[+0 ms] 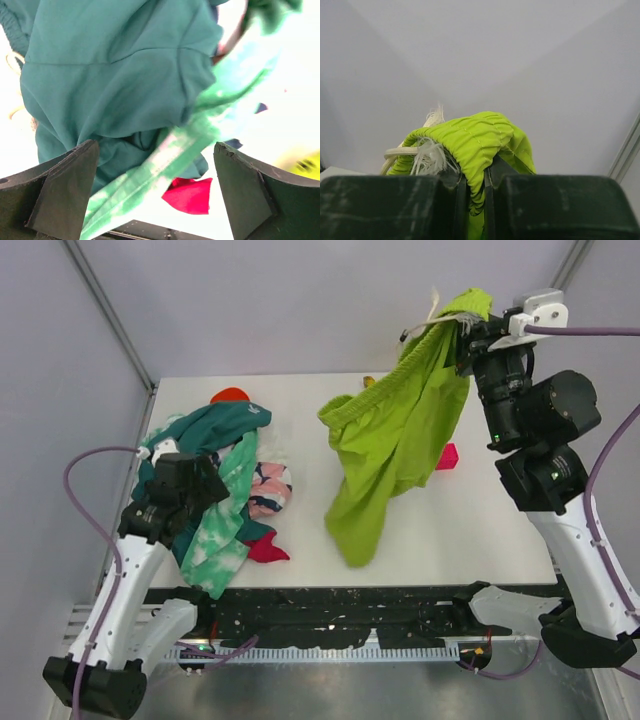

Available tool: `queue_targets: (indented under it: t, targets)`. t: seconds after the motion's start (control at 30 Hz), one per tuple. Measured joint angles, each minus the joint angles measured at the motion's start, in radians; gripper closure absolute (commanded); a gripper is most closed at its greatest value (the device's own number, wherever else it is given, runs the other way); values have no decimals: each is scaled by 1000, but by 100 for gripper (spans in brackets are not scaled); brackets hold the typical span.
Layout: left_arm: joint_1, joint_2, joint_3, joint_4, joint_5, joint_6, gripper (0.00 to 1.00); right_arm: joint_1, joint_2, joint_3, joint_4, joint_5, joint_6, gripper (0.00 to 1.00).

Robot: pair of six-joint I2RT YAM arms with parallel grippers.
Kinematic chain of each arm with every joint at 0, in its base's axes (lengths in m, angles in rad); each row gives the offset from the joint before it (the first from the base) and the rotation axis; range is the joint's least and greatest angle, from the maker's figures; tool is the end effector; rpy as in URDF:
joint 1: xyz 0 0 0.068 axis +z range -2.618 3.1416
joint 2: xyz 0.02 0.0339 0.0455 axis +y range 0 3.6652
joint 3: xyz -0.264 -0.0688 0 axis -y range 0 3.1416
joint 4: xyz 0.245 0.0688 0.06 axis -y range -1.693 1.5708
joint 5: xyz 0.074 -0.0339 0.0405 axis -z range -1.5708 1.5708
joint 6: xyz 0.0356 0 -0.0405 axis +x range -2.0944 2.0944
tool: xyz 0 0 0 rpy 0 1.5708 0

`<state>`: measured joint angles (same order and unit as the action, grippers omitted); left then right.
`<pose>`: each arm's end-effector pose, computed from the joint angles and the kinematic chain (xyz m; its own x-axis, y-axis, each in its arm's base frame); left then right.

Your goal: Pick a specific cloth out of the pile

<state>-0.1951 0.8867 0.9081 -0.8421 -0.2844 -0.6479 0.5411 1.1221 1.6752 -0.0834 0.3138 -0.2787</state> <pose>0.1693 -0.0233 0.3042 -0.5714 -0.4776 -0.6674 -0.4344 0.8660 -0.2477 0.1588 0.0826 0.5799 0.4429 -0.0392 -0.8957 -0.1375 0.9843 -0.1110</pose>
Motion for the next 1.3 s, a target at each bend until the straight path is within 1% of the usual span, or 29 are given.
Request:
queue_targets:
  t: [0.17, 0.33, 0.5, 0.6, 0.67, 0.73, 0.8, 0.87, 0.9, 0.93, 1.0, 1.03, 1.07, 1.1, 1.13, 1.17, 1.23, 1.3]
  targets:
    - [-17, -133, 32, 21, 63, 24, 0, 0, 4, -72, 54, -50, 18, 95]
    - [-39, -219, 31, 32, 122, 32, 0, 0, 25, -145, 76, -77, 35, 95]
    - [-47, -273, -21, 73, 184, 29, 0, 0, 63, -200, 97, -112, 87, 95]
    - [-48, -280, -63, 85, 211, 27, 0, 0, 55, -340, 170, -127, 157, 95]
    - [-49, -280, -79, 82, 219, 26, 1, 0, 50, -468, 225, -125, 212, 95]
    - [-50, -280, -81, 80, 219, 24, 0, 0, 57, -629, 281, -111, 286, 95]
    - [-50, -284, -82, 82, 219, 23, 0, 0, 106, -769, 313, -92, 365, 95]
    - [-50, -296, -90, 83, 220, 22, 0, 0, 209, -851, 314, -93, 431, 88]
    - [-50, -300, -94, 83, 221, 22, 0, -2, 273, -874, 301, -97, 464, 77]
    - [-50, -304, -98, 80, 221, 21, 0, -3, 332, -889, 286, -103, 492, 74]
    - [-51, -307, -101, 77, 222, 20, 0, -8, 410, -907, 260, -121, 528, 64]
    - [-51, -307, -101, 76, 222, 20, 0, -9, 426, -909, 240, -130, 542, 56]
    - [-51, -309, -101, 74, 222, 20, 0, -10, 429, -909, 226, -139, 547, 45]
    - [-51, -311, -102, 73, 222, 20, 0, -11, 417, -904, 215, -145, 551, 8]
    - [-51, -314, -102, 73, 222, 20, 0, -12, 396, -893, 197, -150, 553, 0]
    - [-51, -318, -102, 73, 223, 20, 0, -13, 365, -877, 174, -151, 556, 5]
    - [-51, -331, -104, 73, 226, 20, 0, -13, 282, -838, 132, -146, 548, 5]
    - [-51, -346, -107, 74, 226, 20, 0, -13, 162, -784, 73, -117, 553, 5]
